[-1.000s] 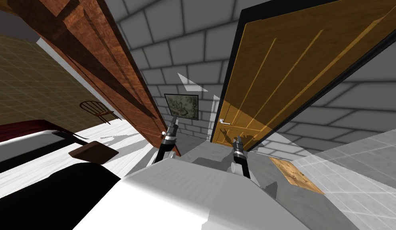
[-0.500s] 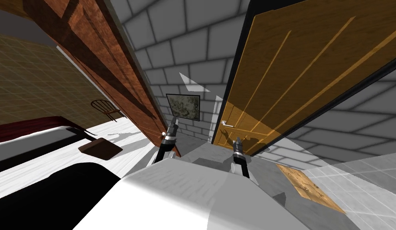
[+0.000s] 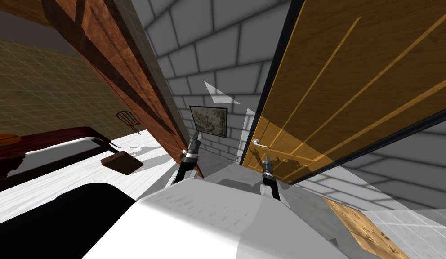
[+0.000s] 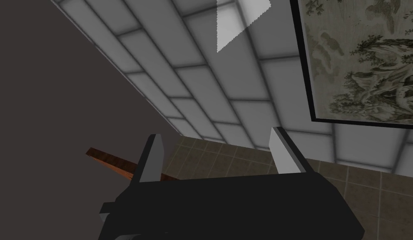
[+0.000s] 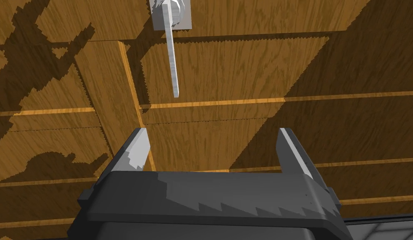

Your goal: Pull the door open

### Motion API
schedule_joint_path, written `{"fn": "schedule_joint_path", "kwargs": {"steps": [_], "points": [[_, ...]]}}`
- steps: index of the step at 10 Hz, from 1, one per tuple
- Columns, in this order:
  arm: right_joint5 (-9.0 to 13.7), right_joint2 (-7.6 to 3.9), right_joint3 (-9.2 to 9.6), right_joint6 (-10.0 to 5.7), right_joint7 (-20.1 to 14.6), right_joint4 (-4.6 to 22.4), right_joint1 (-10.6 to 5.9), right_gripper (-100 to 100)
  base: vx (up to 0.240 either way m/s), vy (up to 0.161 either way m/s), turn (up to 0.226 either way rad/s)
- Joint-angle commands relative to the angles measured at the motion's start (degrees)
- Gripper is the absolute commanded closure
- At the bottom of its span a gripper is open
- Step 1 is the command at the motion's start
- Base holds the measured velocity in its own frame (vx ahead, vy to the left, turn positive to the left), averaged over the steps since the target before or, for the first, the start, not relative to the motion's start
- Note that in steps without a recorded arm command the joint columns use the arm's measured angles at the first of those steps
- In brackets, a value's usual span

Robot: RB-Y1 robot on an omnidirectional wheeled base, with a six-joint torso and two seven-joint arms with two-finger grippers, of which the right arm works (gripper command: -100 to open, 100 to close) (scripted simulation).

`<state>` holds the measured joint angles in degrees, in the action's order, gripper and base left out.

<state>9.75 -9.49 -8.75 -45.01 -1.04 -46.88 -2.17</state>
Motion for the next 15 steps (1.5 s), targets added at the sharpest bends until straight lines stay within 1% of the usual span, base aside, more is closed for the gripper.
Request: {"fn": "schedule_joint_path", "kwargs": {"steps": [1, 6, 8, 10, 11, 12, 13, 15], "points": [[0.1, -0.08, -0.22, -0.29, -0.1, 2.5, -0.97, -100, 0.095, -0.038, 0.086], [0.3, -0.44, -0.68, -1.16, -0.6, 8.2, -3.16, -100, 0.068, -0.029, 0.078], [0.4, -0.54, -0.81, -1.40, -0.7, 9.8, -3.76, -100, 0.057, -0.019, 0.054], [0.5, -0.70, -1.04, -1.82, -0.9, 12.5, -4.82, -100, 0.066, -0.037, 0.094], [0.5, -0.68, -0.98, -1.92, -0.9, 12.3, -4.84, -100, 0.030, -0.022, 0.023], [0.7, -1.31, -1.25, -2.36, -1.4, 12.8, -4.51, -100, 0.089, -0.022, 0.076], [0.7, -1.53, -1.34, -2.49, -1.6, 12.8, -4.35, -100, 0.175, -0.024, 0.071], [1.1, -2.65, -1.81, -3.11, -2.7, 13.3, -3.57, -100, 0.190, -0.015, 0.095]]}}
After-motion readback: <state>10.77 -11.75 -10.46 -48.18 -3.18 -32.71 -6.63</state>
